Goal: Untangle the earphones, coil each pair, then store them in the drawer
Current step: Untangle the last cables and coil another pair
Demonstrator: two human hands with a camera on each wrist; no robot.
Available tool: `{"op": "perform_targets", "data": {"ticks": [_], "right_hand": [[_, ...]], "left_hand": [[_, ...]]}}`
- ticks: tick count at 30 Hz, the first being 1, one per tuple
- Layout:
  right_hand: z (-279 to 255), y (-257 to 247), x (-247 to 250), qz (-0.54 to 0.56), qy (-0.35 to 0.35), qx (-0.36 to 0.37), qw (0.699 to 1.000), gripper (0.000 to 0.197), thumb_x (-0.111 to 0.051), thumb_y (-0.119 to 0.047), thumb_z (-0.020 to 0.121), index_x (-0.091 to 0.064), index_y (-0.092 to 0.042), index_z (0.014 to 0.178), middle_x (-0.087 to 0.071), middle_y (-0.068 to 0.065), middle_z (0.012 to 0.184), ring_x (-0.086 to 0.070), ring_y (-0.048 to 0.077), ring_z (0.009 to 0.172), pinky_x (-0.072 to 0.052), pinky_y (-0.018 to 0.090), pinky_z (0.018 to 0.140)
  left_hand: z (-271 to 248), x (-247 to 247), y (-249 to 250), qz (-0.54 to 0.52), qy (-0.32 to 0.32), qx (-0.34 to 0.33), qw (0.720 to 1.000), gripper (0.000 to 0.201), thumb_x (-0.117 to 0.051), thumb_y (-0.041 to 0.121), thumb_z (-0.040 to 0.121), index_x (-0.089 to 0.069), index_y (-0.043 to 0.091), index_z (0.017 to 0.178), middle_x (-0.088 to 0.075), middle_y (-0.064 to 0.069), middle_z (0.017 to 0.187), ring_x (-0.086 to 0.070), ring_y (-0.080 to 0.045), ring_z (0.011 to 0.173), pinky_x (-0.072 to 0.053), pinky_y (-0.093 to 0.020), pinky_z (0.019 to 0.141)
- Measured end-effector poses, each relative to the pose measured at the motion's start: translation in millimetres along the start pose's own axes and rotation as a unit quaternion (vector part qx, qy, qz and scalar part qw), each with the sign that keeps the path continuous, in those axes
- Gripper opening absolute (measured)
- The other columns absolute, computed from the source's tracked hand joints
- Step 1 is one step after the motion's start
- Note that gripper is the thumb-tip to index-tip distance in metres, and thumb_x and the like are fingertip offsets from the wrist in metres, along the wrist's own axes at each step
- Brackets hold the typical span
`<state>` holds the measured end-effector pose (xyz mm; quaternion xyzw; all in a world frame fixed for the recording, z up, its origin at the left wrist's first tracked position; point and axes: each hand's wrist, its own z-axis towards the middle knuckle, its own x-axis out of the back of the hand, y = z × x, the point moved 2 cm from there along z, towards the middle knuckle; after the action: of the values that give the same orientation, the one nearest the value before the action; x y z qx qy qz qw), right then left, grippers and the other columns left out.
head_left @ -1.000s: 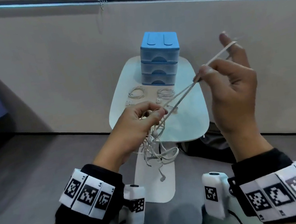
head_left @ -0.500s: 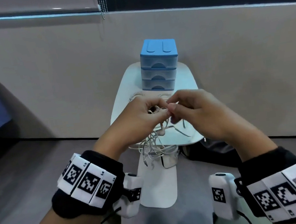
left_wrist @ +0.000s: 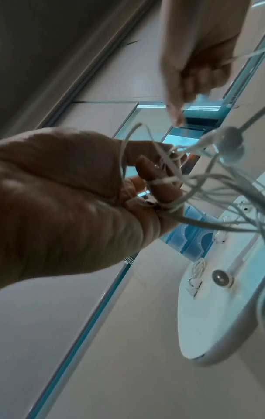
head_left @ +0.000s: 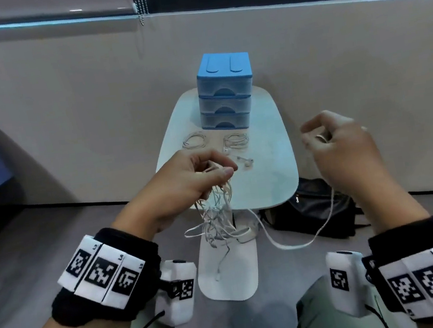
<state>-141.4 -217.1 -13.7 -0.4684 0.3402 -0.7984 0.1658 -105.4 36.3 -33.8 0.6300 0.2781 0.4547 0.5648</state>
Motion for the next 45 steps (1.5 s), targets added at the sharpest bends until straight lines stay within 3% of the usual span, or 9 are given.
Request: {"op": "perform_targets", "data": {"ticks": [4, 11, 16, 19, 21, 33, 38, 42, 45], "right_hand": [[-22, -4, -17, -0.102, -0.095, -0.010, 0.990, 0.022, -0.065, -0.031, 0.092, -0.068, -0.037, 0.113, -0.043, -0.004, 0.135, -0.039, 0.025, 0.129, -0.039, 0.048, 0.109], [-59, -23, -49, -0.025, -0.254, 0.064, 0.965, 0.007, -0.068, -0.041, 0.089, -0.073, -0.041, 0.094, -0.032, -0.020, 0.152, -0.019, 0.008, 0.143, -0.020, 0.047, 0.113], [-50, -18, -50, 0.067, -0.245, 0.119, 0.960, 0.021, -0.063, -0.029, 0.099, -0.071, -0.026, 0.079, -0.061, -0.015, 0.125, -0.049, 0.001, 0.121, -0.035, 0.027, 0.098], [-40, -16, -41, 0.133, -0.214, 0.118, 0.960, 0.017, -0.064, -0.021, 0.099, -0.075, -0.022, 0.087, -0.073, -0.010, 0.089, -0.066, 0.003, 0.090, -0.050, 0.025, 0.082], [-36, -19, -41, 0.125, -0.215, 0.120, 0.961, 0.016, -0.064, -0.021, 0.099, -0.078, -0.023, 0.092, -0.075, -0.010, 0.079, -0.069, 0.005, 0.081, -0.053, 0.024, 0.077], [-35, -13, -57, 0.026, -0.317, 0.130, 0.939, 0.017, -0.068, -0.031, 0.098, -0.079, -0.022, 0.090, -0.073, -0.001, 0.079, -0.066, 0.016, 0.079, -0.054, 0.033, 0.076], [-34, -7, -53, 0.004, -0.336, 0.130, 0.933, 0.016, -0.068, -0.031, 0.097, -0.077, -0.022, 0.087, -0.073, -0.006, 0.081, -0.065, 0.008, 0.076, -0.051, 0.026, 0.072], [-19, -17, -28, 0.088, -0.173, 0.123, 0.973, 0.016, -0.069, -0.013, 0.092, -0.079, -0.025, 0.090, -0.072, -0.014, 0.081, -0.062, 0.001, 0.073, -0.043, 0.010, 0.066], [-17, -51, -10, 0.137, -0.122, 0.253, 0.950, 0.017, -0.071, -0.005, 0.087, -0.079, -0.020, 0.087, -0.067, -0.015, 0.078, -0.061, 0.008, 0.075, -0.040, 0.010, 0.066]], "left_hand": [[5, 1, 10, -0.034, 0.017, -0.005, 0.999, 0.008, -0.071, 0.010, 0.094, -0.076, 0.008, 0.099, -0.060, -0.004, 0.076, -0.043, -0.010, 0.059, -0.039, -0.019, 0.050], [10, -4, 18, -0.055, 0.043, 0.008, 0.998, 0.008, -0.067, 0.008, 0.096, -0.071, 0.003, 0.101, -0.059, -0.002, 0.076, -0.041, -0.006, 0.050, -0.038, -0.017, 0.049], [13, 4, 21, -0.108, 0.068, 0.055, 0.990, 0.008, -0.066, 0.007, 0.096, -0.067, 0.013, 0.091, -0.062, -0.001, 0.080, -0.048, -0.007, 0.049, -0.039, -0.019, 0.049], [13, 6, 23, -0.145, 0.065, 0.073, 0.985, 0.005, -0.064, 0.008, 0.097, -0.068, 0.012, 0.098, -0.062, -0.004, 0.089, -0.052, -0.008, 0.053, -0.042, -0.024, 0.055], [14, 3, 26, -0.186, 0.064, 0.078, 0.977, 0.008, -0.060, 0.009, 0.099, -0.067, 0.010, 0.104, -0.061, -0.005, 0.090, -0.056, -0.011, 0.056, -0.048, -0.022, 0.052], [14, -9, 40, -0.284, 0.051, 0.106, 0.952, 0.039, -0.041, 0.040, 0.107, -0.060, 0.010, 0.122, -0.060, -0.017, 0.101, -0.065, -0.023, 0.070, -0.058, -0.032, 0.063], [12, -10, 39, -0.295, -0.001, 0.092, 0.951, 0.066, -0.025, 0.063, 0.105, -0.049, 0.014, 0.141, -0.059, -0.024, 0.113, -0.064, -0.034, 0.085, -0.054, -0.045, 0.083], [10, -11, 36, -0.296, -0.052, 0.087, 0.950, 0.070, -0.020, 0.073, 0.100, -0.046, 0.026, 0.144, -0.059, -0.028, 0.122, -0.064, -0.037, 0.086, -0.055, -0.045, 0.081], [10, -16, 37, -0.282, -0.098, 0.094, 0.950, 0.073, -0.017, 0.078, 0.097, -0.045, 0.031, 0.144, -0.059, -0.027, 0.128, -0.063, -0.039, 0.093, -0.054, -0.047, 0.081]]}}
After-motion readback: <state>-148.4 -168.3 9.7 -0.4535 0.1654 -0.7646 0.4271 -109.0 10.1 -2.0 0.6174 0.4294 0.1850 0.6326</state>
